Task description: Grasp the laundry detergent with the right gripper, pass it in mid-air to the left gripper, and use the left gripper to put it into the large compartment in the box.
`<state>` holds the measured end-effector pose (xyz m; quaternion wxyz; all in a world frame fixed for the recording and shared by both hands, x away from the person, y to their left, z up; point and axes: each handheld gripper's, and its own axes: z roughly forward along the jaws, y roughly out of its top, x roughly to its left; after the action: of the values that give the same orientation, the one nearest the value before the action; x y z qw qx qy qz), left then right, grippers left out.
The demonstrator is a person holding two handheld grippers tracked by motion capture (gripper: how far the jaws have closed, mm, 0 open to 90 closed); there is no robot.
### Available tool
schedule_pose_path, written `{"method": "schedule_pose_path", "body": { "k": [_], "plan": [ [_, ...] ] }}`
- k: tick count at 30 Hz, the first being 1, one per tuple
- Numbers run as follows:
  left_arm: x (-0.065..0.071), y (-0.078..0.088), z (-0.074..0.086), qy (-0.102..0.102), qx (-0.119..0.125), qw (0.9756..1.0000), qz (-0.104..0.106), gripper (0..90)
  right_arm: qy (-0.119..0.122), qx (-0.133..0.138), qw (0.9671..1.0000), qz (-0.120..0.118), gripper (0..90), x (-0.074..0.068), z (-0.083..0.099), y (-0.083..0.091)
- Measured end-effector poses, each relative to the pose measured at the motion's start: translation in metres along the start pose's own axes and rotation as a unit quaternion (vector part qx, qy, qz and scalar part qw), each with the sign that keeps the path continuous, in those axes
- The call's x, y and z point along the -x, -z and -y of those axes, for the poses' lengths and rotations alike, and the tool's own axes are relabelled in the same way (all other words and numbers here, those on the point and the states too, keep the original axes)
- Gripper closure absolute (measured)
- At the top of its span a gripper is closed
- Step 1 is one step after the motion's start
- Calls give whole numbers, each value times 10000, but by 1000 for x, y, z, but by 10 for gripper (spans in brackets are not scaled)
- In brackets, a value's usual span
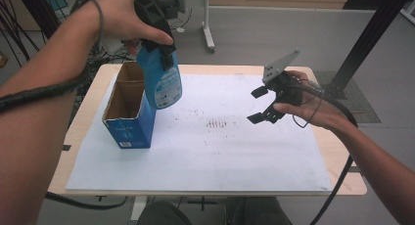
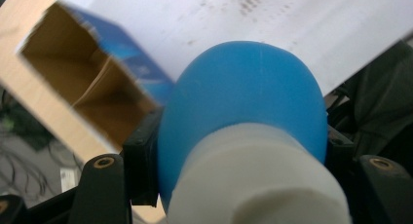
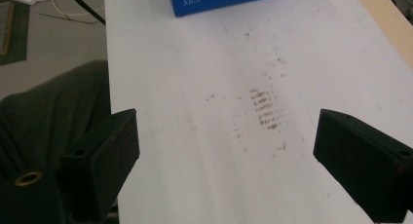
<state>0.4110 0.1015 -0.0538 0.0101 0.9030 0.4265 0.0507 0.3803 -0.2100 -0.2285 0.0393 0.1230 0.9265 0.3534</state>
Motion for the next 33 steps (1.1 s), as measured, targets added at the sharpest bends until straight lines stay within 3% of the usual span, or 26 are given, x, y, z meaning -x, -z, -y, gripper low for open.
{"method": "schedule_pose_path", "body": {
  "k": [4, 8, 10, 11, 13, 15, 20, 21, 22, 25, 28, 33],
  "plan": [
    [-14, 16, 5, 536, 13, 9985, -122, 368, -33, -173, 9998, 86, 95, 1, 6, 13],
    [-29, 31, 10, 1075, 68, 9939, -221, 368, -112, -326, 9993, 155, 95, 3, 13, 22],
    [-36, 38, 13, 1306, 83, 9910, -275, 368, -153, -403, 9989, 182, 95, 4, 16, 26],
    [-40, 42, 15, 1544, 115, 9875, -301, 368, -152, -434, 9988, 190, 95, 4, 17, 27],
    [-45, 45, 16, 1715, 126, 9846, -310, 368, -192, -540, 9981, 222, 95, 5, 20, 31],
    [-52, 49, 19, 2036, 95, 9783, -382, 368, -241, -616, 9975, 256, 95, 6, 22, 34],
    [-65, 52, 24, 2522, 74, 9663, -507, 367, -347, -819, 9955, 340, 95, 8, 24, 42],
    [-70, 51, 26, 2735, 88, 9606, -484, 367, -365, -848, 9951, 355, 95, 9, 24, 43],
    [-73, 50, 28, 2878, 75, 9566, -458, 367, -369, -910, 9945, 373, 95, 9, 24, 44],
    [-80, 46, 30, 3198, 24, 9466, -416, 367, -372, -1025, 9932, 418, 95, 9, 22, 47],
    [-86, 43, 32, 3397, 36, 9397, -396, 367, -414, -1220, 9910, 356, 87, 10, 19, 50],
    [-93, 37, 37, 3711, 128, 9278, -346, 367, -462, -1130, 9914, 467, 88, 10, 19, 52]
  ]
}}
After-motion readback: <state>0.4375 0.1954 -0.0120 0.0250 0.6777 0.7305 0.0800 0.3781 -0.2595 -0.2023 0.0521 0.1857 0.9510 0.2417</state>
